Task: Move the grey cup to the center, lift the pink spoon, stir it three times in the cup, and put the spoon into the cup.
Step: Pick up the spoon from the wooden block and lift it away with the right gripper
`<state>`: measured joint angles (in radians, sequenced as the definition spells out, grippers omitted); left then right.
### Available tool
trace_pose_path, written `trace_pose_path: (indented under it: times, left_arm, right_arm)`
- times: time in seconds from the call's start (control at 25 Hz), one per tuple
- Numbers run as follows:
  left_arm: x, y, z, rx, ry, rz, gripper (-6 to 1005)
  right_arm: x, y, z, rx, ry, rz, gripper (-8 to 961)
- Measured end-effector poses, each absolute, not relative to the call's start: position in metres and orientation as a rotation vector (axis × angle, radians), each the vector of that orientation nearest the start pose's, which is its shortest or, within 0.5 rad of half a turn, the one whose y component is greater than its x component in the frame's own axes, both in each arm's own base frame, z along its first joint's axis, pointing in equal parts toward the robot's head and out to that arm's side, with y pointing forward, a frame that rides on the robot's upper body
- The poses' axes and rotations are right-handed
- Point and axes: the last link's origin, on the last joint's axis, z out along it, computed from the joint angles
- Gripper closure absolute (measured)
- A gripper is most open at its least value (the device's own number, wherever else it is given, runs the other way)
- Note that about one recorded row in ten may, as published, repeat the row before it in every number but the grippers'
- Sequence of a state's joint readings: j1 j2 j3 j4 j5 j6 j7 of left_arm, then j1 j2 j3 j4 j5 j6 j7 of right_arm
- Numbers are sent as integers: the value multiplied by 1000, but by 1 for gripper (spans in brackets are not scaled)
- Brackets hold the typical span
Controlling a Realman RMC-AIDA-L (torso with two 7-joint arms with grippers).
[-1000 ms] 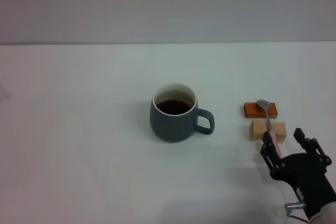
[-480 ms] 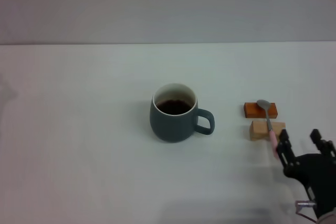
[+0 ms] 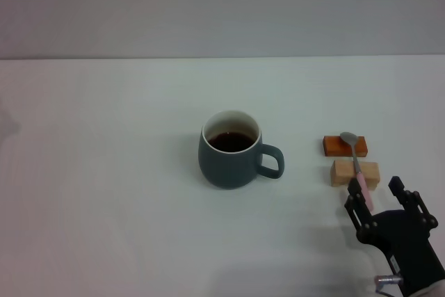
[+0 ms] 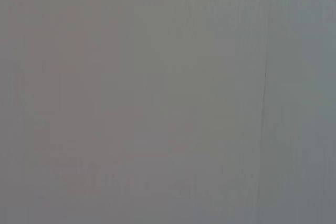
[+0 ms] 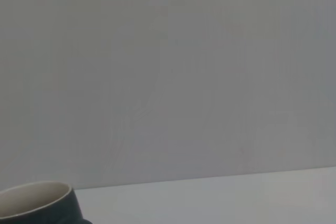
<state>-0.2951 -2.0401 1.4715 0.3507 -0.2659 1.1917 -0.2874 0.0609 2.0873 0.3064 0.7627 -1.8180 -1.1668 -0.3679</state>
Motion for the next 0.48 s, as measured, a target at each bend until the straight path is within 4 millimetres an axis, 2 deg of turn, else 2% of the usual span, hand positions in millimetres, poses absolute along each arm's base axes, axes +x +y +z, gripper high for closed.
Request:
trace_pose_path:
  times: [0.48]
  left_arm:
    - [-355,322,84,-1219,-497,-849,1001]
  right_arm:
    - [287,200,-113,-1665,786,613,293]
